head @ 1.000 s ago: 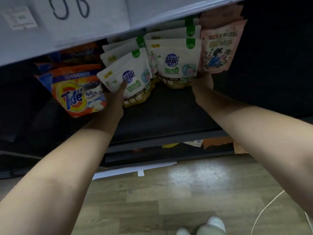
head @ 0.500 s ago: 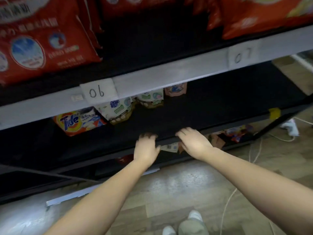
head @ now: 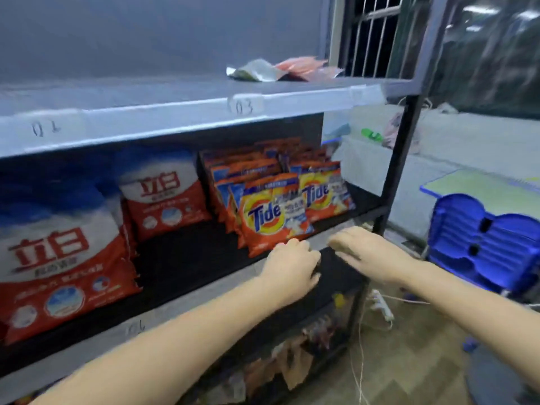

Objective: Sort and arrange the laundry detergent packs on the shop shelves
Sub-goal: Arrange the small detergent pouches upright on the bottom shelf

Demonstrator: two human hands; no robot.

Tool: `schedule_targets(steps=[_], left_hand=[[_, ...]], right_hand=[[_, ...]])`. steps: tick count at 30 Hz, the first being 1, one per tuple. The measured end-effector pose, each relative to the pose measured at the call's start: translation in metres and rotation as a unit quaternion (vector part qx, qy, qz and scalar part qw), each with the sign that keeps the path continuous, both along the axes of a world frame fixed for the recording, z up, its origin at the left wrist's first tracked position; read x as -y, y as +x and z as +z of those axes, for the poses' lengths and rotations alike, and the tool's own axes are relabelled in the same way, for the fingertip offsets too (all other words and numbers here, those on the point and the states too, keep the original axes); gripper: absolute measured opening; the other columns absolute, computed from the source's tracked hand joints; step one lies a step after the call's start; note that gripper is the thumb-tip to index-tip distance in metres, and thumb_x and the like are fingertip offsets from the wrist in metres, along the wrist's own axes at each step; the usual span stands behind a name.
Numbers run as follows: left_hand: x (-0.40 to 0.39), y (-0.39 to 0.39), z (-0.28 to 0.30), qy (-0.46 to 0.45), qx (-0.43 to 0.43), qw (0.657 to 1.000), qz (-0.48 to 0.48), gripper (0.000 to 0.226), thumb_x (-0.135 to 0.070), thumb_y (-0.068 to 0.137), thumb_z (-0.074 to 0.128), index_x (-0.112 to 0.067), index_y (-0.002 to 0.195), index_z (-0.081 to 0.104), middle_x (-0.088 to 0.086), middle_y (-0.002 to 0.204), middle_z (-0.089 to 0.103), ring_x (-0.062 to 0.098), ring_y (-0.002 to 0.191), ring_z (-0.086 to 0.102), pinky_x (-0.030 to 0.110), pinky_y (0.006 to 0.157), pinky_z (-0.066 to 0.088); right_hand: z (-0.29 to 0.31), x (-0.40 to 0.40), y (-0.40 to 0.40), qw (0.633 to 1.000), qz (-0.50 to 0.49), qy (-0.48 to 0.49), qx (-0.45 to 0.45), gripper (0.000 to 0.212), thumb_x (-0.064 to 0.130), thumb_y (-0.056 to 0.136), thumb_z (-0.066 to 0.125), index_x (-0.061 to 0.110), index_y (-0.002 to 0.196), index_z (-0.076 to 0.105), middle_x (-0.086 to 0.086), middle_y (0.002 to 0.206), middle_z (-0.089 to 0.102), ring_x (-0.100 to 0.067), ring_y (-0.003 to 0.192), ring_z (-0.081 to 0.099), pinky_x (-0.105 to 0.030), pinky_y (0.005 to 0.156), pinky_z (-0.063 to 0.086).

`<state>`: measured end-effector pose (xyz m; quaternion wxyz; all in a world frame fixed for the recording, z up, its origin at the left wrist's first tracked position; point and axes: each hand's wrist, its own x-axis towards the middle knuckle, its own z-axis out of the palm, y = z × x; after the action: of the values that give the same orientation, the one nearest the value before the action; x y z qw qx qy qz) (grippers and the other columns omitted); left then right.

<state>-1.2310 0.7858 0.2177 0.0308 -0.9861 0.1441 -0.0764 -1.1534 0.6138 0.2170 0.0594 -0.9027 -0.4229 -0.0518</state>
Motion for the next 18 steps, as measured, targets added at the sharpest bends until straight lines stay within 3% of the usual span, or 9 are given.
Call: schedule_targets(steps=[5, 9, 15, 18], left_hand=[[0.001, 0.032, 0.145, 0.017, 0.115, 0.993, -0.007, 0.03, -0.038, 0.092, 0.049, -0.019, 0.111, 0.064, 0.007, 0.112, 0.06, 0.028, 0.107, 0.055, 0.035, 0.08, 0.048], [-0.023, 0.074, 0.232, -0.018, 0.174, 0.984, 0.034, 0.027, -0.038, 0.092, 0.049, -0.022, 0.104, 0.067, 0.004, 0.113, 0.066, 0.027, 0.105, 0.058, 0.037, 0.087, 0.049], [-0.087, 0.182, 0.29, -0.007, 0.163, 0.963, 0.214, 0.035, -0.037, 0.093, 0.043, -0.012, 0.102, 0.066, 0.007, 0.103, 0.067, 0.028, 0.097, 0.058, 0.033, 0.081, 0.049], [-0.127, 0.239, 0.294, -0.035, 0.132, 0.944, 0.3, 0.039, -0.038, 0.095, 0.04, -0.007, 0.091, 0.062, 0.008, 0.096, 0.064, 0.027, 0.087, 0.054, 0.029, 0.072, 0.042]], right_hand=[[0.135, 0.005, 0.049, 0.986, -0.024, 0.119, 0.113, 0.028, 0.021, 0.094, 0.053, 0.013, 0.121, 0.058, -0.006, 0.118, 0.062, -0.023, 0.113, 0.054, -0.033, 0.095, 0.04], [0.214, -0.011, 0.102, 0.972, -0.035, 0.187, 0.137, 0.026, 0.018, 0.095, 0.051, 0.011, 0.118, 0.06, -0.004, 0.115, 0.064, -0.018, 0.106, 0.057, -0.026, 0.087, 0.038], [0.267, -0.041, 0.225, 0.972, -0.132, 0.18, 0.079, 0.032, 0.032, 0.097, 0.045, 0.01, 0.114, 0.062, -0.009, 0.119, 0.063, -0.025, 0.111, 0.054, -0.03, 0.088, 0.041], [0.281, -0.059, 0.289, 0.968, -0.164, 0.186, 0.036, 0.034, 0.034, 0.098, 0.041, 0.008, 0.096, 0.062, -0.012, 0.109, 0.061, -0.027, 0.099, 0.052, -0.028, 0.076, 0.036]])
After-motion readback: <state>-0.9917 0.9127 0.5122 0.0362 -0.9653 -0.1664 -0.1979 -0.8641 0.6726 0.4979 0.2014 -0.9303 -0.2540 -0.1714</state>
